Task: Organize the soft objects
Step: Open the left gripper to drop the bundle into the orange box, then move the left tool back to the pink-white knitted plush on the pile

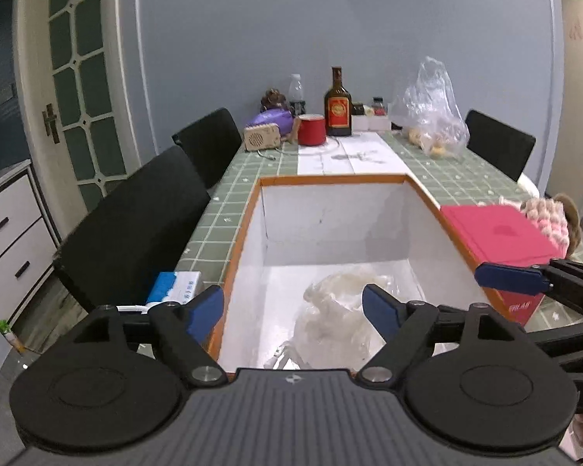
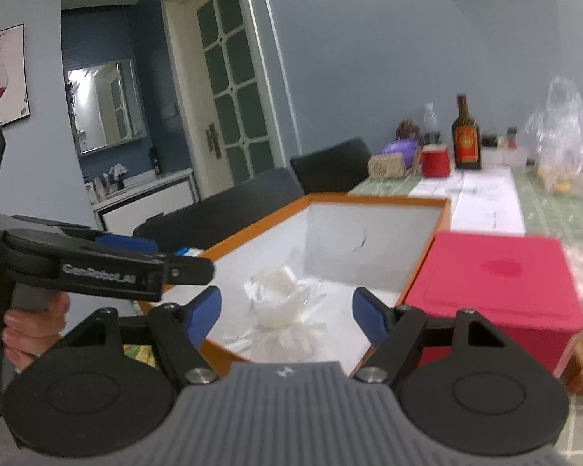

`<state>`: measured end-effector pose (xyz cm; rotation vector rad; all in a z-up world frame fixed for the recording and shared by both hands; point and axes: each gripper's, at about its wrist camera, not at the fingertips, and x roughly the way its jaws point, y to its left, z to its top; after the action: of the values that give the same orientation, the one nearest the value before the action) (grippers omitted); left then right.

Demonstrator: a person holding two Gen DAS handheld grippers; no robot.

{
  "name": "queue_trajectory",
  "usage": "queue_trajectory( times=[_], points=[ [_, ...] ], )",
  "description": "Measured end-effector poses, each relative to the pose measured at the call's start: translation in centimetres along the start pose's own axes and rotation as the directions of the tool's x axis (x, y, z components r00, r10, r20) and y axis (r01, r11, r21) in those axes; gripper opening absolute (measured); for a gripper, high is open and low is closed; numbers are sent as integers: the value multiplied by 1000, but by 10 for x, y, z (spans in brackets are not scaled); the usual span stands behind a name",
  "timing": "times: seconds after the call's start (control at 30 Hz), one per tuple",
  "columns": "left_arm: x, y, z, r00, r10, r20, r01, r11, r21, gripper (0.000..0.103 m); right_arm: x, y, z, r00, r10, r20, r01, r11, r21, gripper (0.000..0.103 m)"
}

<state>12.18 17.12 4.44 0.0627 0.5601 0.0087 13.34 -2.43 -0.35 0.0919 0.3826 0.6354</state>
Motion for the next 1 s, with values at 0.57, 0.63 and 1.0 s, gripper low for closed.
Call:
queue_trajectory(
  times=[0.57,0.63,1.0],
  points=[
    [-65,7,34,982,-149,119,157,986,-60,95,-73,-11,5,992,-105,73,107,994,-30,74],
    [-70,2,37,975,-187,119,195,979,-60,95,-85,-14,4,987,-132,90,137,989,-54,74],
    [-74,-56,43,952,-289,103,290,957,7,95,-133,-50,-2,946,-312,91,319,946,-65,74]
  ],
)
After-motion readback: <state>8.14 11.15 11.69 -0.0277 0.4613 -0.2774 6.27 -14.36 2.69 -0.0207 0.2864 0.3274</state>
